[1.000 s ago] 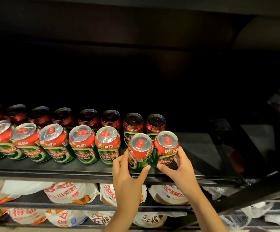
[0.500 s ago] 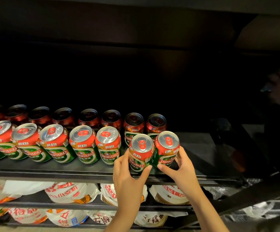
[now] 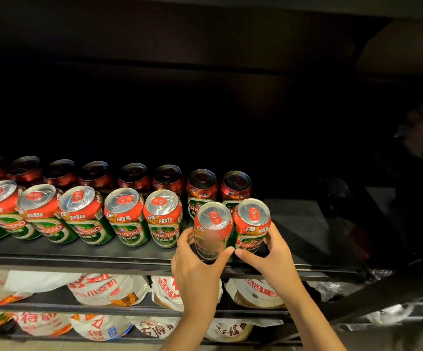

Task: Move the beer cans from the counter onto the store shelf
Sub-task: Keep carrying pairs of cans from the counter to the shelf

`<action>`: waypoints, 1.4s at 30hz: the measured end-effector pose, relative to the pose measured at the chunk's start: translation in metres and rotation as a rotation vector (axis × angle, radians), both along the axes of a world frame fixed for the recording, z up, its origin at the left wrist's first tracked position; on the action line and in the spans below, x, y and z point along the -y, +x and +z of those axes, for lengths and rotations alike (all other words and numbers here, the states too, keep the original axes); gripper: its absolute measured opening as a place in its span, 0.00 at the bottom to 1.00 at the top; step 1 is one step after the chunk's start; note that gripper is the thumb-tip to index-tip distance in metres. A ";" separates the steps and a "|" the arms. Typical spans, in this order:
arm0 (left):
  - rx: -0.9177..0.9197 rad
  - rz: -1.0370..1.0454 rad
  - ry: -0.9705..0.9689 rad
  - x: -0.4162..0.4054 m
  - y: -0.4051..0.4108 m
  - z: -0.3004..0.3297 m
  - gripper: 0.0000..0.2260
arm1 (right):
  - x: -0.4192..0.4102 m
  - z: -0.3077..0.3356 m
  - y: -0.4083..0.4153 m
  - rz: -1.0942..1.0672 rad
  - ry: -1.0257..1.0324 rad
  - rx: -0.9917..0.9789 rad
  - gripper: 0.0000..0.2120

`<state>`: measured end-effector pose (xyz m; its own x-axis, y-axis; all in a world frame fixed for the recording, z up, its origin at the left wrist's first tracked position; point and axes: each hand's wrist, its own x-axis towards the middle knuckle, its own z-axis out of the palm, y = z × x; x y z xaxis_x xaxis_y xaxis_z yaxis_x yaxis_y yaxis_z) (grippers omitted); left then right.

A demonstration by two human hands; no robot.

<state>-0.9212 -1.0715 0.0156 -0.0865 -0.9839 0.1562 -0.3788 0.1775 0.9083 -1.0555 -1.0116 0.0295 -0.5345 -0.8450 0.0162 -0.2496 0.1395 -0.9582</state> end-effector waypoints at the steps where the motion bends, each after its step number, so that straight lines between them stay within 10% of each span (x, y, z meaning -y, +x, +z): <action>1: 0.022 -0.014 -0.022 0.000 0.001 -0.002 0.36 | 0.000 0.000 -0.001 0.011 -0.005 0.010 0.33; 42: -0.164 0.029 -0.068 -0.005 0.010 -0.003 0.29 | 0.001 -0.003 0.003 0.004 -0.058 -0.092 0.27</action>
